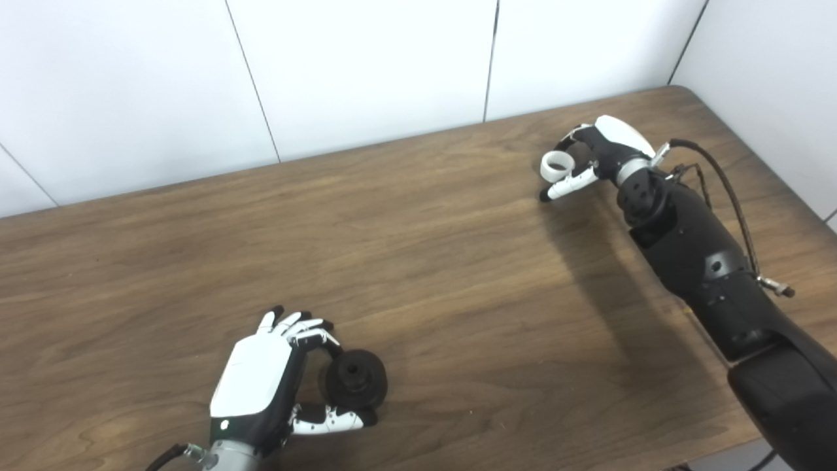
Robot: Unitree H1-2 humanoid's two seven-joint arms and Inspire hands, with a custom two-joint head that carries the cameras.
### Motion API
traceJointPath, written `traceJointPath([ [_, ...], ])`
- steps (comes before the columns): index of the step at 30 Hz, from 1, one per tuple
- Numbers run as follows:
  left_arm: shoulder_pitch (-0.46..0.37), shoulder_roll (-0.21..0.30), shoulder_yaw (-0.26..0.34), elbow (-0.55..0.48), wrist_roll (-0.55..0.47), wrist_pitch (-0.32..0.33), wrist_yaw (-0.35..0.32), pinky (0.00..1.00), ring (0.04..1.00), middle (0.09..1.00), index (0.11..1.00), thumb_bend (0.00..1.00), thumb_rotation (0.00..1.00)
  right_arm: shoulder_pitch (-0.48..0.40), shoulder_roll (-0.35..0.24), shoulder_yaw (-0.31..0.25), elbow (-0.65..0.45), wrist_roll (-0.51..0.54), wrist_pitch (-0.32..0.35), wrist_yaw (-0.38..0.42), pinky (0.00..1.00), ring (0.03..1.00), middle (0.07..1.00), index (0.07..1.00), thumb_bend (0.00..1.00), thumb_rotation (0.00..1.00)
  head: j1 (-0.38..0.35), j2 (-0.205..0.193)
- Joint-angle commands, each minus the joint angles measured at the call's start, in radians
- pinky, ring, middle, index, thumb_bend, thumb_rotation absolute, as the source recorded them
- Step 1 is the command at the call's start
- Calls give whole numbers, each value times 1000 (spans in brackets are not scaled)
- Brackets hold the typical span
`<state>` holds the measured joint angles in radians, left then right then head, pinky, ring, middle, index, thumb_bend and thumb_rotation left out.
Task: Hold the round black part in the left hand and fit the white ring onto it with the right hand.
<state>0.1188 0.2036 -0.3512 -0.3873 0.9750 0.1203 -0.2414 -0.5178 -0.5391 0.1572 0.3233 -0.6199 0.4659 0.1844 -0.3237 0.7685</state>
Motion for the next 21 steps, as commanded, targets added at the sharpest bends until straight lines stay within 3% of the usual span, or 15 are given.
traceJointPath([
  [1,20,17,2,5,25,17,-25,1000,888,780,482,524,51,-61,-38,-2,-4,-24,-1,-16,973,995,942,706,764,285,-1,0],
  [12,22,14,3,4,24,19,-27,1000,892,779,482,524,51,-71,-25,6,8,-24,-7,-23,954,981,920,683,723,272,0,2],
  [16,25,14,3,2,26,17,-23,1000,890,778,482,524,51,-66,-12,-11,11,-3,-13,-43,936,978,911,637,710,220,3,3],
  [17,25,13,4,2,26,18,-24,1000,890,779,482,524,51,-64,-8,-17,12,3,-19,-51,920,976,906,551,597,176,3,3],
  [18,25,13,4,2,26,18,-25,1000,891,780,482,524,51,-63,-6,-20,14,8,-25,-59,903,970,898,521,558,158,3,3],
  [21,25,13,4,2,25,16,-23,1000,890,778,482,524,51,-59,-5,-19,15,14,-38,-81,860,949,866,491,521,135,3,3],
])
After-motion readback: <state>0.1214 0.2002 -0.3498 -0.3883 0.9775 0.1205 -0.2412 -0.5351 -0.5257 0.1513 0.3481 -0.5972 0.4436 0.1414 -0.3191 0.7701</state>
